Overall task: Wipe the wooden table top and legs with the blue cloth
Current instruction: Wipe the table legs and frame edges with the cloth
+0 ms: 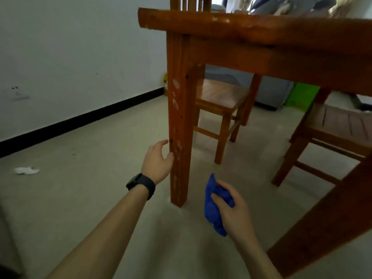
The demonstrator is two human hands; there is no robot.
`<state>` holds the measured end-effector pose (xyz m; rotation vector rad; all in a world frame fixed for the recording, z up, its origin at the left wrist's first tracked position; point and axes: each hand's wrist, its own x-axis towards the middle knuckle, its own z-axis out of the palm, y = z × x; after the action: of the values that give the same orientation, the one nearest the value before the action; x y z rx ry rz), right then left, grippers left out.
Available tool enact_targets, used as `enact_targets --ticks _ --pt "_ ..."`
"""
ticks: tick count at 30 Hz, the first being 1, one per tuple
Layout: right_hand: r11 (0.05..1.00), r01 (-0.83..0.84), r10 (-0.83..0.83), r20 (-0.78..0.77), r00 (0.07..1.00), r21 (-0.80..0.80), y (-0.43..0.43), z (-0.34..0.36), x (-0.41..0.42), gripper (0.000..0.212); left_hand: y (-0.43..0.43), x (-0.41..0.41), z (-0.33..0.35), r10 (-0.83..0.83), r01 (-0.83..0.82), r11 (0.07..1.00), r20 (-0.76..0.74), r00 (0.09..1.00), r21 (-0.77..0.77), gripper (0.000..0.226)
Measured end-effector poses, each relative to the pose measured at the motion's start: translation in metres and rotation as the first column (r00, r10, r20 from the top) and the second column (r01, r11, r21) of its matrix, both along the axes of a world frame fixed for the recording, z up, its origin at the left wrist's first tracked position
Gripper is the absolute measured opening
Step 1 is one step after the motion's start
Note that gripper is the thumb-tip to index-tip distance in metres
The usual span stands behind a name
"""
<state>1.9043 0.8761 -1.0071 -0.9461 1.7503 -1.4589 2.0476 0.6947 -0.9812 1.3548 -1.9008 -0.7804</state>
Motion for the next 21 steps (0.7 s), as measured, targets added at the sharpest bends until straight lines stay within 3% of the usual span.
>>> enact_targets --ticks 3,5,8,11,14,16,17,19,21 --pt "0.996 -0.03 0.012 -0.222 0.975 -0.079 -0.031 0.054 0.005 0.036 -0.017 0.002 0.019 0.013 -0.012 1.0 -0.177 0.984 0.006 0.053" --pt "0.993 -0.03 -0.023 -0.43 0.903 -0.117 -0.051 0.087 0.01 0.04 -0.026 0.0 0.03 0.013 -0.008 1.0 -0.278 0.96 0.021 0.052" --pt "0.986 -0.021 -0.099 -0.684 0.723 -0.164 -0.083 0.127 0.021 0.047 -0.035 -0.006 0.043 0.007 0.021 0.998 -0.418 0.908 0.062 0.045" --pt "0.949 -0.031 -0.25 -0.811 0.528 -0.313 -0.119 0.159 0.032 0.054 -0.041 -0.012 0.044 -0.009 0.097 0.986 -0.549 0.836 0.132 0.041" --pt "0.913 -0.048 -0.386 -0.895 0.223 -0.406 -0.16 0.179 0.034 0.058 -0.052 -0.013 0.035 -0.019 0.169 0.967 -0.608 0.794 0.19 0.037" --pt "0.923 0.012 -0.386 -0.921 0.046 -0.386 -0.183 0.176 0.028 0.058 -0.058 -0.012 0.026 -0.03 0.237 0.942 -0.642 0.766 0.239 0.035" --pt "0.931 0.033 -0.364 -0.931 0.012 -0.363 -0.188 0.168 0.025 0.059 -0.062 -0.012 0.021 -0.022 0.258 0.93 -0.661 0.75 0.261 0.038" --pt "0.971 0.028 -0.24 -0.971 0.017 -0.239 -0.186 0.137 0.02 0.061 -0.07 -0.01 0.01 0.007 0.273 0.916 -0.69 0.724 0.295 0.044" --pt "0.998 0.001 0.062 -0.998 0.017 0.062 -0.172 0.103 0.02 0.062 -0.079 -0.009 0.001 0.035 0.288 0.904 -0.728 0.684 0.315 0.047"
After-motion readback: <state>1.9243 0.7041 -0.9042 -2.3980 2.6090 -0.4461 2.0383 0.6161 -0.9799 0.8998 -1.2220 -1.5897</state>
